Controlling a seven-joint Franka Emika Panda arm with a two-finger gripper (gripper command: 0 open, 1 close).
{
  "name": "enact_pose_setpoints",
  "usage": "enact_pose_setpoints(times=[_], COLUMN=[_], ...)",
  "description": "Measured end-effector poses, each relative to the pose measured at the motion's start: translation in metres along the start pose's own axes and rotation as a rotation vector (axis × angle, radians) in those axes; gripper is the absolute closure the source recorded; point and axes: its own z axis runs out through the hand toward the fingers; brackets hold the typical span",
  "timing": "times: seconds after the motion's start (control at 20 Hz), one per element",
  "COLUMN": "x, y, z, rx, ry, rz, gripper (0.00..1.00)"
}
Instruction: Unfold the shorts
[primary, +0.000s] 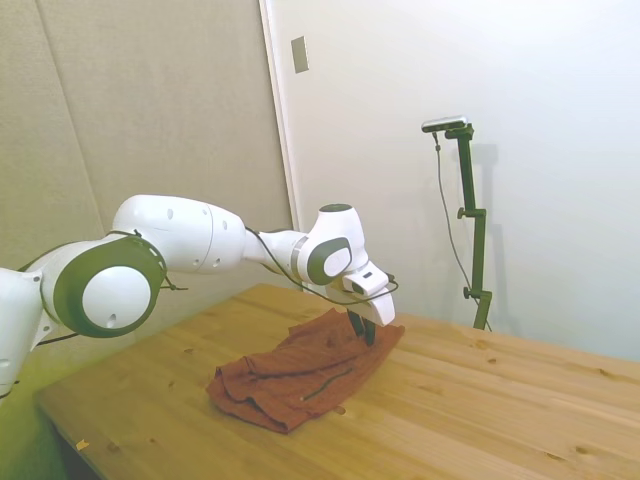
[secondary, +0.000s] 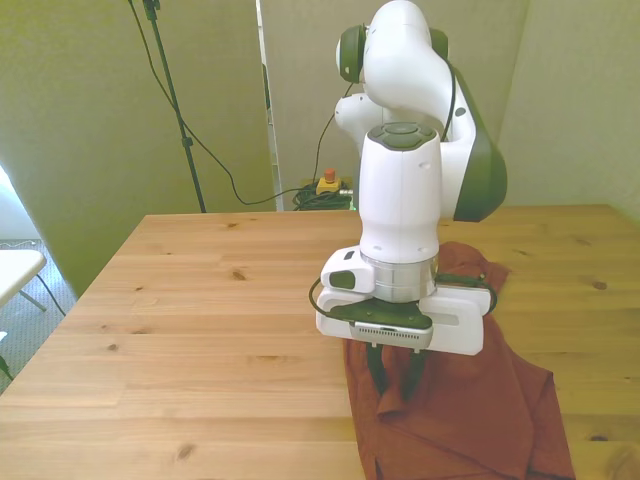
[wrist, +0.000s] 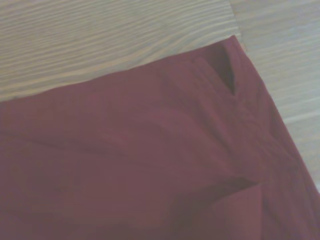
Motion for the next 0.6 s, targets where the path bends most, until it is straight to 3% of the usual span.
enact_pose_setpoints(times=[0.6], x=[-0.0004], y=[-0.0023], z=[-0.0072], rx=[0.020], ry=[0.001], rz=[-0.004], gripper=[1.00])
